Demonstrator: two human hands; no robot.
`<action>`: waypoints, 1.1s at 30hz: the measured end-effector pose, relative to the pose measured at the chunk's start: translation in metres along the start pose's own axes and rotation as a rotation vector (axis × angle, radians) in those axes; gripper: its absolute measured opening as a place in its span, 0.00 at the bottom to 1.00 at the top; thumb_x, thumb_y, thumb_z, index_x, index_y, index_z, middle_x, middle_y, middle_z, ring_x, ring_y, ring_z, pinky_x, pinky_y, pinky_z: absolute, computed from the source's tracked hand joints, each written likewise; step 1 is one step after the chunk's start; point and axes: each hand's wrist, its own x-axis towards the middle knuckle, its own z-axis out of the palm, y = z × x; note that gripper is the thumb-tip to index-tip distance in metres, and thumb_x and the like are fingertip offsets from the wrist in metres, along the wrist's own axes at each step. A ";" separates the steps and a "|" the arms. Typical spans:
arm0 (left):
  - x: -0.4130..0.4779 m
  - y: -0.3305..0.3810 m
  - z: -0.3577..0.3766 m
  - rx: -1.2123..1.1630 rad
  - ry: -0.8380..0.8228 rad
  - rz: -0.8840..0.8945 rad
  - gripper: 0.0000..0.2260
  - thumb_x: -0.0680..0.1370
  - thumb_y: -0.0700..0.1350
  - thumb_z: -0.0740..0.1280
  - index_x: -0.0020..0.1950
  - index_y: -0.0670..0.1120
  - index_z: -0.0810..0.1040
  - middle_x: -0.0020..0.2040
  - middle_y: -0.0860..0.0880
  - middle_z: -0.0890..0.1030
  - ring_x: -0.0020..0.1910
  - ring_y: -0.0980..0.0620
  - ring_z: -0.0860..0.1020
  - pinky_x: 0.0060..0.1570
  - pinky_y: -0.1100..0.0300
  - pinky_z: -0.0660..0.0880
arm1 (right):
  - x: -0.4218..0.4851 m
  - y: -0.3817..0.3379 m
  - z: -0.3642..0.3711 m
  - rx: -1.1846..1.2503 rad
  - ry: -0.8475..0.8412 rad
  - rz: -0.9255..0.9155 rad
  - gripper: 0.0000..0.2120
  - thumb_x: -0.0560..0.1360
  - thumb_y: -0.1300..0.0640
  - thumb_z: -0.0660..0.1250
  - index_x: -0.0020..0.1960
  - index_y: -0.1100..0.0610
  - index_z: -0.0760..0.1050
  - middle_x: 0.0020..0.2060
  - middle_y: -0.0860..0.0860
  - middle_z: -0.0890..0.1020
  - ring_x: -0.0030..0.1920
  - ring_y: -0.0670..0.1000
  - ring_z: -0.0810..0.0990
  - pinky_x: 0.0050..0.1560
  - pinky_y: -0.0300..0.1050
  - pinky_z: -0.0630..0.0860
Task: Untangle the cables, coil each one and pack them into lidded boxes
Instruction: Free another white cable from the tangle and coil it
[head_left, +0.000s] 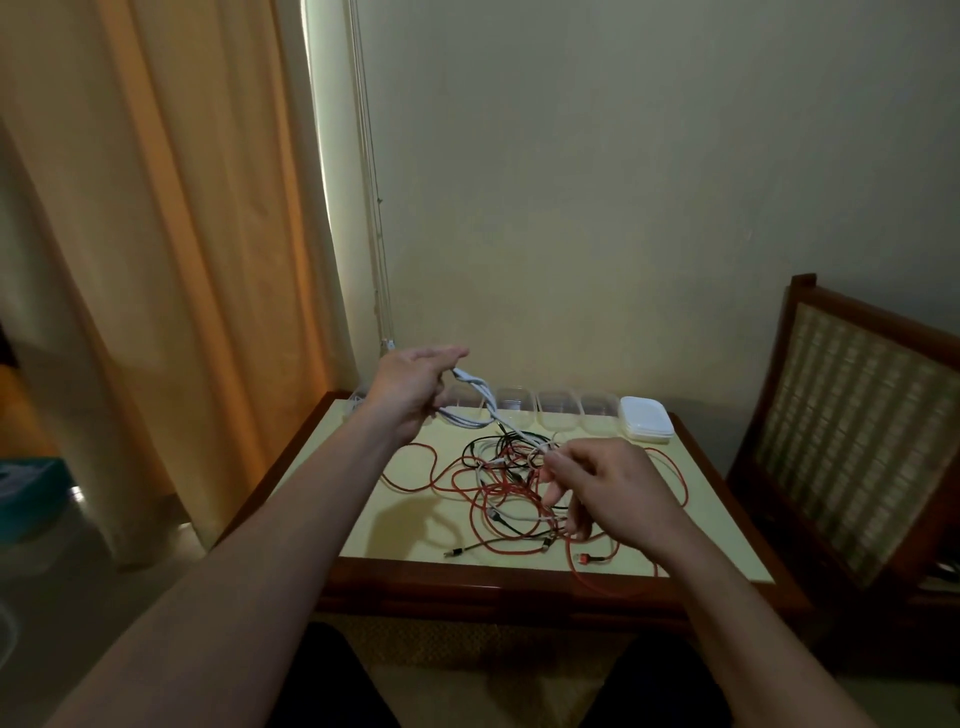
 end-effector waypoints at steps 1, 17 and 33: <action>-0.001 0.000 0.002 -0.014 0.001 -0.002 0.07 0.80 0.37 0.67 0.56 0.38 0.82 0.26 0.52 0.71 0.22 0.56 0.60 0.21 0.65 0.62 | 0.000 0.001 -0.002 -0.001 0.006 0.001 0.12 0.84 0.54 0.63 0.45 0.57 0.81 0.37 0.52 0.86 0.28 0.55 0.82 0.28 0.45 0.79; -0.028 0.024 0.031 -0.523 -0.197 -0.330 0.04 0.79 0.37 0.67 0.51 0.39 0.80 0.24 0.53 0.57 0.18 0.58 0.54 0.17 0.67 0.54 | 0.012 0.024 -0.001 -0.402 0.305 -0.321 0.03 0.77 0.55 0.72 0.44 0.52 0.81 0.35 0.42 0.81 0.37 0.43 0.77 0.37 0.40 0.70; -0.045 0.011 0.059 -0.723 -0.269 -0.418 0.10 0.80 0.38 0.67 0.39 0.40 0.73 0.21 0.53 0.56 0.15 0.57 0.54 0.15 0.66 0.55 | 0.039 -0.017 0.029 1.527 0.466 0.209 0.09 0.80 0.73 0.60 0.58 0.70 0.75 0.50 0.61 0.83 0.53 0.56 0.86 0.41 0.41 0.83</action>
